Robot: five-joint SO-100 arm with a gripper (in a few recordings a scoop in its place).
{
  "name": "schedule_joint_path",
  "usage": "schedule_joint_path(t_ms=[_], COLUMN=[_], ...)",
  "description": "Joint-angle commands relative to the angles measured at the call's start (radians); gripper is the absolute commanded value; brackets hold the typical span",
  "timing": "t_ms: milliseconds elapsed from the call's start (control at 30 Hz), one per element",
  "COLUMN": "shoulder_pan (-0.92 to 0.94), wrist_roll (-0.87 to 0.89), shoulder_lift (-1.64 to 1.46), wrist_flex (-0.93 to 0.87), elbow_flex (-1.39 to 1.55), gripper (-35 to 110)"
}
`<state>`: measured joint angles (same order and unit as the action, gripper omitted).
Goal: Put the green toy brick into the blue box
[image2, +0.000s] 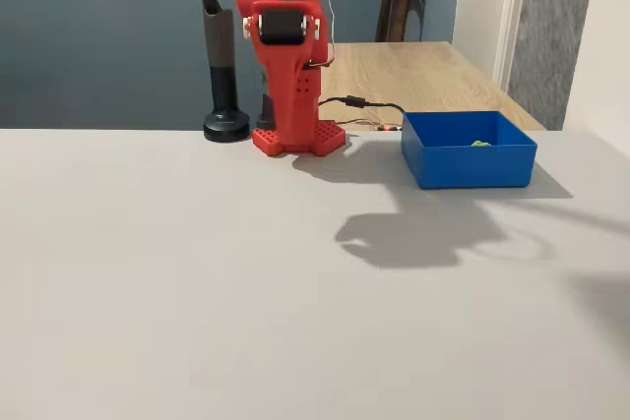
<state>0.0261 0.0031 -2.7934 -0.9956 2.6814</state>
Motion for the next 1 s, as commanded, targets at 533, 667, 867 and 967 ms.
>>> schedule_joint_path(t_ms=[533, 667, 867, 967], shoulder_pan=[0.003, 0.005, 0.005, 0.005], wrist_roll=[-0.008, -0.006, -0.002, 0.000], shoulder_lift=[-0.367, -0.390, -0.425, -0.446], wrist_flex=[0.018, 0.040, 0.052, 0.052], elbow_flex=[0.296, 0.337, 0.380, 0.397], gripper=[0, 0, 0, 0])
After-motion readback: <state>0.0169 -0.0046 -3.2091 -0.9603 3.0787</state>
